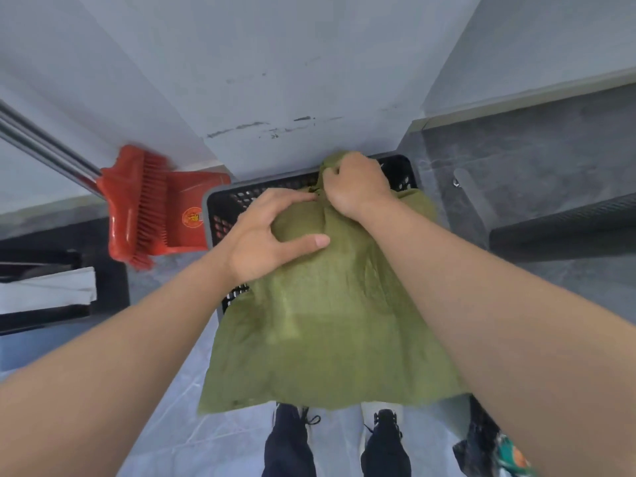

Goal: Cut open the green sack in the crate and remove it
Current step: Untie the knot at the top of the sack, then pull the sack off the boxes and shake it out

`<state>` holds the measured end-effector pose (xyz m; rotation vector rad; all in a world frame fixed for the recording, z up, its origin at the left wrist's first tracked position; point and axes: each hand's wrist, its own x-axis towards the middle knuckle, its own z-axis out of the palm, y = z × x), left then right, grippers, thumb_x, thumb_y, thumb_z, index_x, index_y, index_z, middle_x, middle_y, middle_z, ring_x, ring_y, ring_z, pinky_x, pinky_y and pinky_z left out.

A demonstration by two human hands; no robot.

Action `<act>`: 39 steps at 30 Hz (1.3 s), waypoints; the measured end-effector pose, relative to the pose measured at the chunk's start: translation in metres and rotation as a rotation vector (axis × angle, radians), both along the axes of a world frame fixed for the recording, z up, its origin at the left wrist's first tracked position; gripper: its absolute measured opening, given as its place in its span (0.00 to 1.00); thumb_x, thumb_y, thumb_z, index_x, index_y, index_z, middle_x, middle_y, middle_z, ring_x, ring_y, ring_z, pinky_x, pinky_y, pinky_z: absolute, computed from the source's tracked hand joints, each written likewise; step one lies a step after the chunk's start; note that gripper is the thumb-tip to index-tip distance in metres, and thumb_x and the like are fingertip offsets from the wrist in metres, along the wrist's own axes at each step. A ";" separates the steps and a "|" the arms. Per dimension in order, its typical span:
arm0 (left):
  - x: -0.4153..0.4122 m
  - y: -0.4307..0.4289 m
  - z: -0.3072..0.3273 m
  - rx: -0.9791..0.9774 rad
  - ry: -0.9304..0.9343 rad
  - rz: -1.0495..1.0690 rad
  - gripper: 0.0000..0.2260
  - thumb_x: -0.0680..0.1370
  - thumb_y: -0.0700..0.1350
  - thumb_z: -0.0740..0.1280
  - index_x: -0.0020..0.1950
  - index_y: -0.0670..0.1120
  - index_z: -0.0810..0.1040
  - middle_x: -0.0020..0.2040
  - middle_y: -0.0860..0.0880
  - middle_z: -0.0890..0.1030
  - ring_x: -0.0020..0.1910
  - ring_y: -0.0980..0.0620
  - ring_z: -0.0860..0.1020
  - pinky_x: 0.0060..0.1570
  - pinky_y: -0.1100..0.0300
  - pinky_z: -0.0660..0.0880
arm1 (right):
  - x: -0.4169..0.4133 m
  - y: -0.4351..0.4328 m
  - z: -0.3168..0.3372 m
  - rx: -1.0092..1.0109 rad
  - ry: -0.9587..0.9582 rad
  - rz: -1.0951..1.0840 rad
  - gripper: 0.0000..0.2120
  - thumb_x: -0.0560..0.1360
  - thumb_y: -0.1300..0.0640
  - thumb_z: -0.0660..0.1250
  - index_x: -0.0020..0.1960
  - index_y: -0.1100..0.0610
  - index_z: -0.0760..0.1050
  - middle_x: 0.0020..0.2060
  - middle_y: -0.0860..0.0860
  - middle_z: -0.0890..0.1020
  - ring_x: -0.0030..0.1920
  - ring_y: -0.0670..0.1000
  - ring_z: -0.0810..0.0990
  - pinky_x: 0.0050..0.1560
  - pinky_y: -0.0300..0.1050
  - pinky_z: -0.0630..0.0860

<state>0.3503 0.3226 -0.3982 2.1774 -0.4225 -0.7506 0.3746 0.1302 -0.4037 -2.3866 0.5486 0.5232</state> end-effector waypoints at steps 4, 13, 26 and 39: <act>-0.009 0.004 0.004 -0.013 0.092 0.269 0.32 0.77 0.56 0.74 0.80 0.53 0.68 0.70 0.56 0.70 0.67 0.66 0.67 0.66 0.78 0.60 | -0.007 -0.007 0.018 -0.168 -0.108 0.109 0.16 0.79 0.52 0.58 0.35 0.56 0.72 0.34 0.52 0.75 0.35 0.55 0.73 0.33 0.45 0.64; -0.051 0.074 -0.040 0.367 0.544 0.345 0.45 0.68 0.79 0.64 0.81 0.65 0.58 0.82 0.54 0.62 0.80 0.46 0.63 0.79 0.42 0.58 | -0.073 -0.025 0.003 -0.183 0.256 0.017 0.29 0.81 0.37 0.49 0.51 0.57 0.79 0.42 0.53 0.77 0.48 0.59 0.77 0.51 0.52 0.75; -0.060 0.074 -0.072 0.915 0.400 0.346 0.23 0.74 0.49 0.72 0.65 0.41 0.71 0.58 0.39 0.79 0.59 0.36 0.78 0.63 0.41 0.76 | -0.121 -0.081 -0.070 -0.443 0.447 -0.063 0.45 0.77 0.53 0.68 0.82 0.48 0.40 0.81 0.57 0.37 0.79 0.69 0.48 0.75 0.63 0.57; -0.075 0.033 -0.080 0.426 0.202 0.522 0.13 0.85 0.45 0.56 0.65 0.46 0.78 0.56 0.45 0.81 0.57 0.40 0.79 0.53 0.53 0.72 | -0.134 -0.074 -0.093 -0.555 0.355 -0.054 0.13 0.77 0.63 0.64 0.61 0.62 0.76 0.63 0.62 0.70 0.62 0.64 0.70 0.64 0.56 0.68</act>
